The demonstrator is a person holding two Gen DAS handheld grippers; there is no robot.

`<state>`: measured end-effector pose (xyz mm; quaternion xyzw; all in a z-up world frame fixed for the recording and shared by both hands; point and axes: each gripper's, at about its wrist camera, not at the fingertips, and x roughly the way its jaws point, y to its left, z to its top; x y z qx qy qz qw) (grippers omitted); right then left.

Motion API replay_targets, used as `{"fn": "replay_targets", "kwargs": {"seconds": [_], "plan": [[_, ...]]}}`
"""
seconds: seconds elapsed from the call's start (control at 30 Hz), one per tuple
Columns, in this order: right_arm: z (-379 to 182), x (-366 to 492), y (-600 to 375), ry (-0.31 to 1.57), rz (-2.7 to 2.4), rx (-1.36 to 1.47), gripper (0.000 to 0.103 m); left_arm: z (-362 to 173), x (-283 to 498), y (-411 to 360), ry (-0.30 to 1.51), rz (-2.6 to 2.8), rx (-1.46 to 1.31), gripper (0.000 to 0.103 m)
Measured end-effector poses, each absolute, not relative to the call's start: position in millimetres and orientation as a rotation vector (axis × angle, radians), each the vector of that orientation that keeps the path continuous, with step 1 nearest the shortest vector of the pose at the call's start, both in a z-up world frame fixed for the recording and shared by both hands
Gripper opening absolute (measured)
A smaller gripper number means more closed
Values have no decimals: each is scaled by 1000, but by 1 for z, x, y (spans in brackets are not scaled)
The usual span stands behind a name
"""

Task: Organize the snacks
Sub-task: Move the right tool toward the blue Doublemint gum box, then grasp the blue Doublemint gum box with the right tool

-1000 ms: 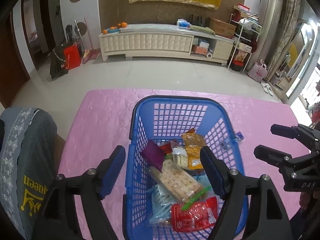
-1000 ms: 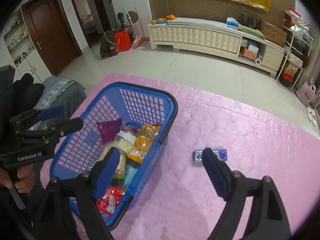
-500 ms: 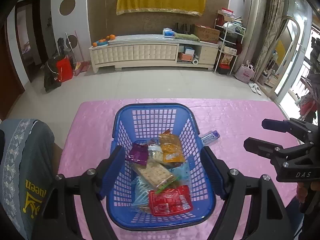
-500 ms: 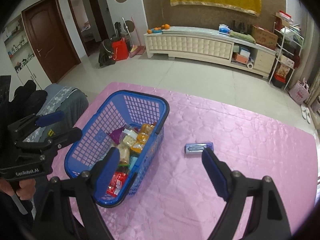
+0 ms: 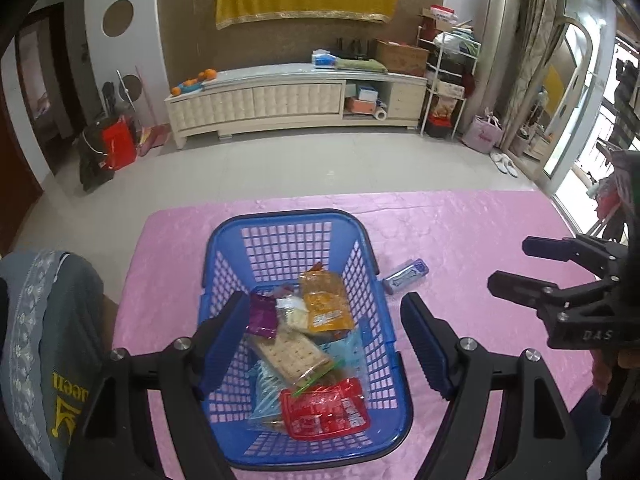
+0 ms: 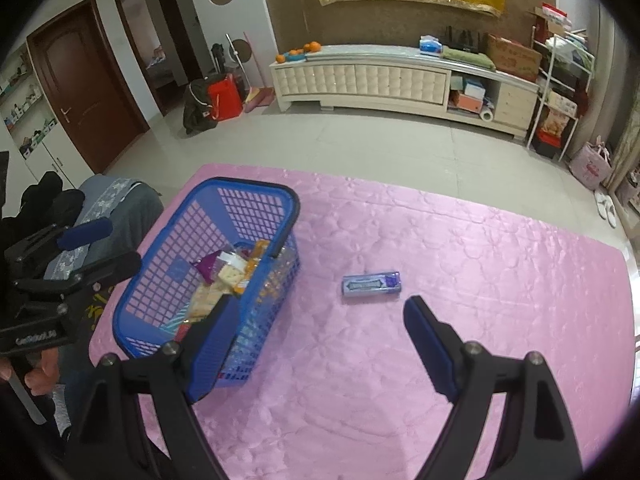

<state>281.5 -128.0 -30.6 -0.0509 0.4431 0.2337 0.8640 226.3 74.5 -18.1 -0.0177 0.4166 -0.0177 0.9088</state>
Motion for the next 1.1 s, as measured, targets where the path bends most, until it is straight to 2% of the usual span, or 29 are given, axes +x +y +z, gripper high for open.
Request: {"fn": "replay_targets", "kwargs": {"seconds": [0.7, 0.73, 0.8, 1.0, 1.1], "plan": [[-89, 347, -138, 1010, 505, -160, 87, -63, 301, 77, 925, 47, 35, 76], [-95, 351, -136, 1022, 505, -171, 87, -65, 303, 78, 931, 48, 35, 76], [-105, 357, -133, 1050, 506, -188, 87, -70, 308, 80, 945, 65, 38, 85], [-137, 377, -124, 1121, 520, -201, 87, -90, 324, 87, 995, 107, 44, 88], [-153, 384, -117, 1154, 538, -202, 87, -97, 329, 90, 1007, 112, 38, 93]]}}
